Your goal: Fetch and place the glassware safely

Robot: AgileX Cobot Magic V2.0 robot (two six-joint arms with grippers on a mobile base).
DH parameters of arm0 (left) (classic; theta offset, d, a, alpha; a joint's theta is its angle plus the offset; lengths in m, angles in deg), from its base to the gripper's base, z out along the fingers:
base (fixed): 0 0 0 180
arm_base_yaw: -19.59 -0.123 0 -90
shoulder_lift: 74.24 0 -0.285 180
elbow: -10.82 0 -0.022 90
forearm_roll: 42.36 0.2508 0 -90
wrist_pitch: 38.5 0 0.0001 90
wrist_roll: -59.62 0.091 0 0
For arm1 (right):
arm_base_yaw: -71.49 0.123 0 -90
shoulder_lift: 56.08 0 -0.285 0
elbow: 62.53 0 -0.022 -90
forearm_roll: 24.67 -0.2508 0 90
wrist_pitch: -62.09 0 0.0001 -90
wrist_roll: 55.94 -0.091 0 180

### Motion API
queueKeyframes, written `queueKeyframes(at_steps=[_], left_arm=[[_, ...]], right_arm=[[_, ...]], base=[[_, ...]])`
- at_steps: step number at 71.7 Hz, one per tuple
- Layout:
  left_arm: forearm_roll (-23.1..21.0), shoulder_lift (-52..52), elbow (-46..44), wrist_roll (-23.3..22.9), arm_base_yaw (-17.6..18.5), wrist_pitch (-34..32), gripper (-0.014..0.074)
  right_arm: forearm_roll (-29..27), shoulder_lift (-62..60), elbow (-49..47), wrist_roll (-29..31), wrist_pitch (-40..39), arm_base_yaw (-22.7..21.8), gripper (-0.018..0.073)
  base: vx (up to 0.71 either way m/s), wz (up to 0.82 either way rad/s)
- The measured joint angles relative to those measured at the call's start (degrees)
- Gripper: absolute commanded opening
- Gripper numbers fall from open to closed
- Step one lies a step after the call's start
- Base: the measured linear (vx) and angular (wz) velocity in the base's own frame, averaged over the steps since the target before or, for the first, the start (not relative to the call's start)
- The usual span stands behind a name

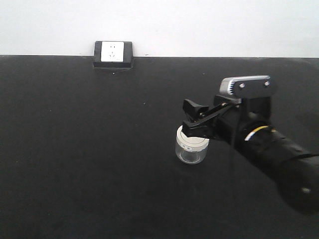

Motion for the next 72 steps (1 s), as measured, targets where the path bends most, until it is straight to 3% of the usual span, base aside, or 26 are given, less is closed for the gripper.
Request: queueKeyframes(at_steps=[20,47,72], left_arm=[[0.0,0.0,0.0,0.0,0.0,0.0,-0.0007],[0.0,0.0,0.0,0.0,0.0,0.0,-0.0007],[0.0,0.0,0.0,0.0,0.0,0.0,-0.0007]], right_arm=[[0.1,-20.44,0.27,10.14,17.5,-1.43,0.052],[2.11,-40.62,0.33,13.71,38.88,-18.01,0.052],[4.94,-60.67,11.73,13.9,39.7,-19.71,0.052]], base=[[0.0,0.0],[0.0,0.0],[0.0,0.0]])
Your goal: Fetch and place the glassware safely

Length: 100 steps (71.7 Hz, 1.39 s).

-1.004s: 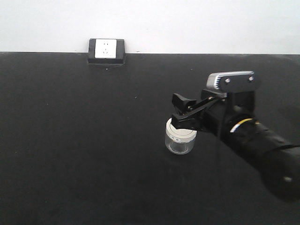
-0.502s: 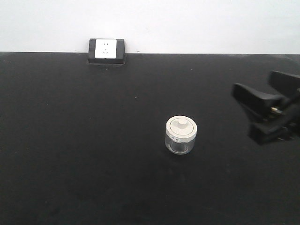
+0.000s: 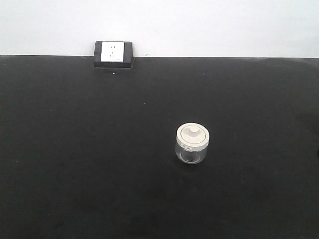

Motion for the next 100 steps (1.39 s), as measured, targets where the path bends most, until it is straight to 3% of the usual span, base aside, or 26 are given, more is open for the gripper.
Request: queueKeyframes(at_steps=[22,42,48,60,100], left_arm=[[0.0,0.0,0.0,0.0,0.0,0.0,-0.0007],[0.0,0.0,0.0,0.0,0.0,0.0,-0.0007],[0.0,0.0,0.0,0.0,0.0,0.0,-0.0007],[0.0,0.0,0.0,0.0,0.0,0.0,-0.0007],[0.0,0.0,0.0,0.0,0.0,0.0,-0.0007]], right_arm=[[2.65,-15.74,12.43,-0.22,0.36,0.0,0.052],[3.22,-16.82,13.76,-0.22,-1.02,0.0,0.0466],[3.22,-16.82,13.76,-0.35,-1.09,0.0,0.0349],[3.52,-16.82,13.76,-1.13,-1.09,0.0,-0.0016],[4.8,-16.82,13.76,-1.44,2.99,0.0,-0.0008]], base=[[0.0,0.0],[0.0,0.0],[0.0,0.0],[0.0,0.0],[0.0,0.0]])
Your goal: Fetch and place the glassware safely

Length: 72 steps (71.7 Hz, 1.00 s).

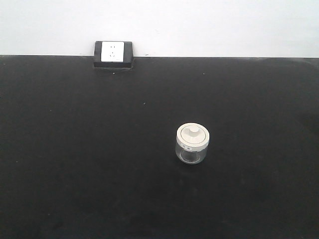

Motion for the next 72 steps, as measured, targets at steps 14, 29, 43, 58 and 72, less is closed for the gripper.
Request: queueKeyframes(at_steps=[14,29,43,58,72], left_arm=[[0.0,0.0,0.0,0.0,0.0,0.0,-0.0007],[0.0,0.0,0.0,0.0,0.0,0.0,-0.0007],[0.6,0.18,1.62,0.18,0.0,-0.23,-0.0007],[2.53,3.38,10.03,0.35,-1.32,-0.25,-0.0007],[1.58,3.56,13.2,-0.13,-3.21,-2.36,-0.0007]], right_arm=[[0.0,0.0,0.0,0.0,0.0,0.0,-0.0008],[0.0,0.0,0.0,-0.01,0.05,0.0,-0.0008],[0.0,0.0,0.0,-0.01,0.05,0.0,-0.0008],[0.04,0.0,0.0,-0.01,0.3,0.0,-0.0008],[0.04,0.0,0.06,-0.01,0.45,0.0,-0.0008]], base=[[0.0,0.0],[0.0,0.0],[0.0,0.0],[0.0,0.0],[0.0,0.0]])
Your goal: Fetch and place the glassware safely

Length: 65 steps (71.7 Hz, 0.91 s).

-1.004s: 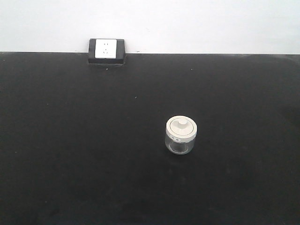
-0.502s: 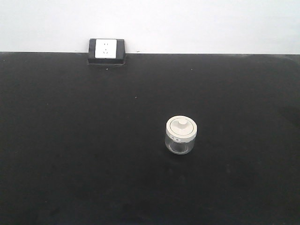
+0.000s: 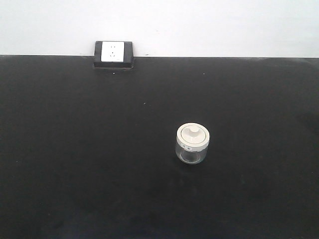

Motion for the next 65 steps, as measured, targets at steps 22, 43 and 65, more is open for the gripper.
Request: queueKeyframes(at_steps=[22,43,65], left_arm=[[-0.09,0.0,0.0,0.36,-0.39,-5.09,-0.0007],[-0.09,0.0,0.0,0.05,-0.39,-6.35,-0.0007],[-0.09,0.0,0.0,0.05,-0.39,-6.35,-0.0007]], right_arm=[[0.0,0.0,0.0,0.0,0.0,0.0,-0.0008],[0.0,0.0,0.0,0.0,0.0,0.0,-0.0008],[0.0,0.0,0.0,0.0,0.0,0.0,-0.0008]], base=[[0.0,0.0],[0.0,0.0],[0.0,0.0]])
